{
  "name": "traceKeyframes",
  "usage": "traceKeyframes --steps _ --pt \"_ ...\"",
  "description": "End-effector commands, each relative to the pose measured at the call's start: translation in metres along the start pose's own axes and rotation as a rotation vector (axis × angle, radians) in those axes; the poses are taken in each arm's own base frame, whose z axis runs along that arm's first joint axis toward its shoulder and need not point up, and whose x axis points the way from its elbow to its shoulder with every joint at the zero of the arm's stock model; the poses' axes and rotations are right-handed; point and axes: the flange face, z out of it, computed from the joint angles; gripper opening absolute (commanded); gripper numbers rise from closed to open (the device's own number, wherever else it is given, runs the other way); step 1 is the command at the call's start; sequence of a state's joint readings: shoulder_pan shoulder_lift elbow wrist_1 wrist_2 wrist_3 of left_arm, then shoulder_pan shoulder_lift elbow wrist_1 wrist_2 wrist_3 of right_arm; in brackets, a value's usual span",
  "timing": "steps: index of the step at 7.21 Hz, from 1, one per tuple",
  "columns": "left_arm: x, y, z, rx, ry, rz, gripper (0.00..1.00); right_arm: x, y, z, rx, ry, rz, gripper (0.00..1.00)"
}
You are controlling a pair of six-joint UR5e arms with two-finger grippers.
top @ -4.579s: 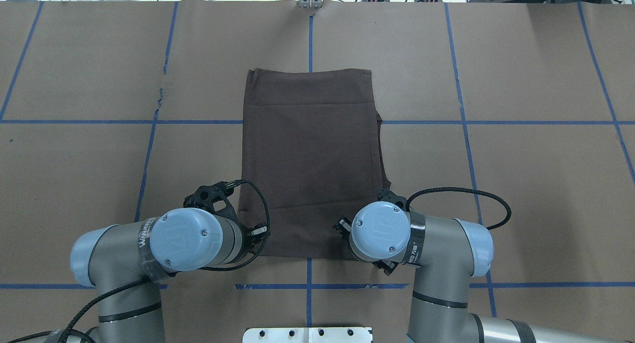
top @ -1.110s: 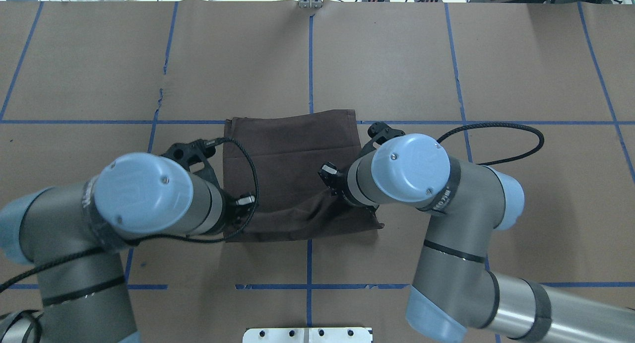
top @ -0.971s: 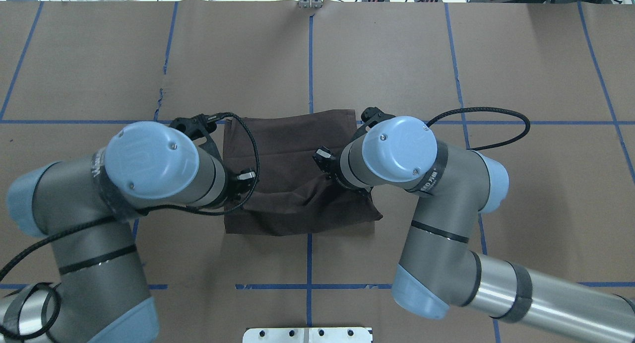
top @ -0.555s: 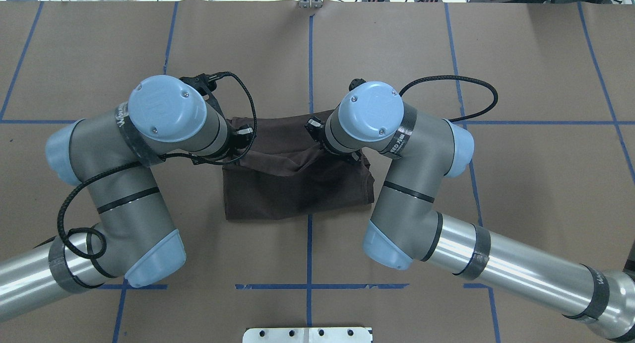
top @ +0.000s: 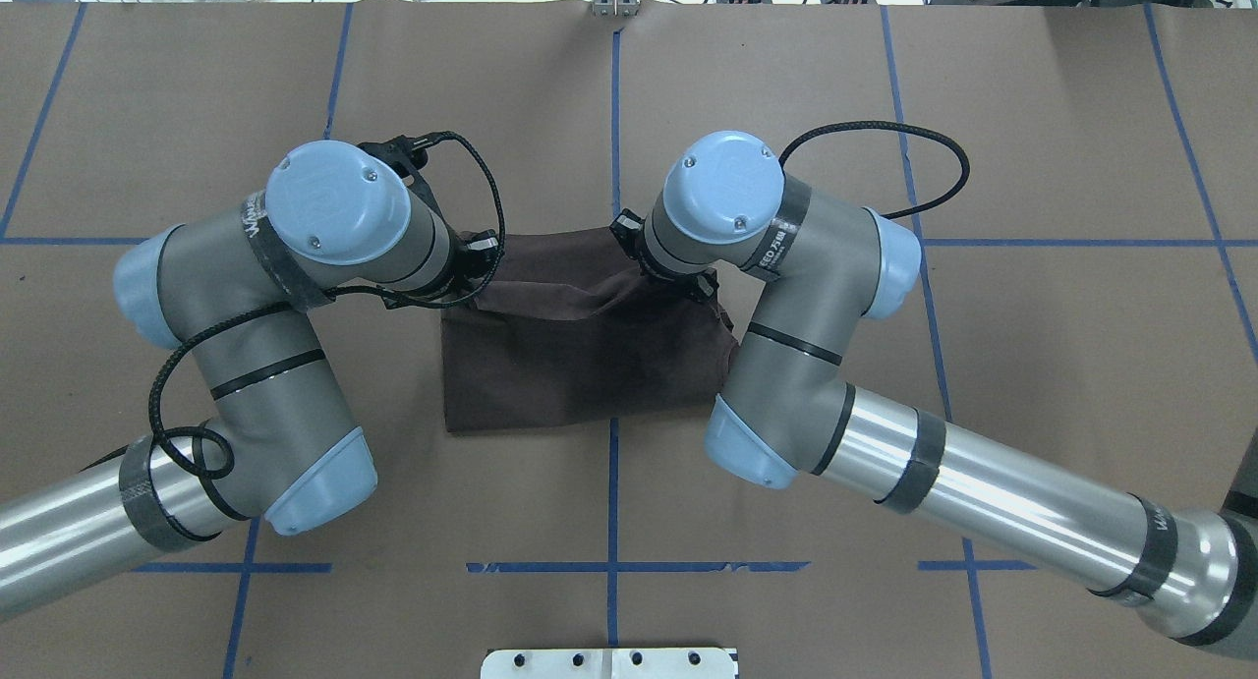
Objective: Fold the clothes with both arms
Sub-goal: 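Release the shirt and raise both grippers away from it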
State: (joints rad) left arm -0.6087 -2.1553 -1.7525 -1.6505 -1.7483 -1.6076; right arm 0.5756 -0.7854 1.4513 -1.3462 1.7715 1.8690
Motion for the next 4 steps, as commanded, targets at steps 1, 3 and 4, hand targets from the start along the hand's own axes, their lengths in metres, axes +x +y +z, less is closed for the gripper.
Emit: traceKeyframes --steps 1,3,4 --pt "0.016 -0.084 0.043 0.078 -0.029 0.040 1.00 -0.046 -0.070 0.033 0.028 0.027 0.014 1.00" --pt "0.012 -0.184 0.070 0.162 -0.033 0.109 1.00 -0.054 -0.171 0.027 0.024 0.032 0.022 1.00" --pt "0.009 -0.195 0.063 0.161 -0.026 0.118 1.00 -0.055 -0.192 0.014 0.018 0.025 -0.016 1.00"
